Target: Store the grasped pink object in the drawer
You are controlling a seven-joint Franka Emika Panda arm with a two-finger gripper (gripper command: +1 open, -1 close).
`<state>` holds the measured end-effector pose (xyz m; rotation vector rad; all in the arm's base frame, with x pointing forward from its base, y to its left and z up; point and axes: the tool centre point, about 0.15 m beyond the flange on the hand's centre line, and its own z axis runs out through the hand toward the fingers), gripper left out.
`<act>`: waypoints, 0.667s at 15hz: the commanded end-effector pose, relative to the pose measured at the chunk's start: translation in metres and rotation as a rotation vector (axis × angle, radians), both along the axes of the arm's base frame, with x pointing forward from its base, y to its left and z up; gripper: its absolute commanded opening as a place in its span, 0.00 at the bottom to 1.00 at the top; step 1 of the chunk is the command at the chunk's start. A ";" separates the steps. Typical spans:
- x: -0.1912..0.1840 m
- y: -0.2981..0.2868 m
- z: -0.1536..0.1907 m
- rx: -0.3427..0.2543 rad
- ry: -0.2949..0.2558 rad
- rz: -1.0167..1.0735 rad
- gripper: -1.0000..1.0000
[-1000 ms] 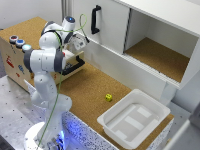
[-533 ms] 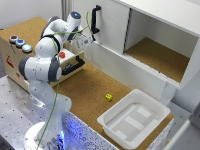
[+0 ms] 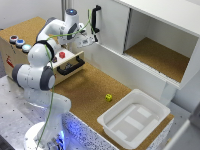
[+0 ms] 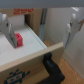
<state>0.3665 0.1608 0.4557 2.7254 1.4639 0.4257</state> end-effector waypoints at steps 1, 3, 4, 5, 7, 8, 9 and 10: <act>-0.028 -0.031 -0.001 0.023 0.007 -0.129 1.00; -0.031 -0.036 0.004 0.046 0.004 -0.144 1.00; -0.031 -0.036 0.004 0.046 0.004 -0.144 1.00; -0.031 -0.036 0.004 0.046 0.004 -0.144 1.00; -0.031 -0.036 0.004 0.046 0.004 -0.144 1.00; -0.031 -0.036 0.004 0.046 0.004 -0.144 1.00; -0.031 -0.036 0.004 0.046 0.004 -0.144 1.00; -0.031 -0.036 0.004 0.046 0.004 -0.144 1.00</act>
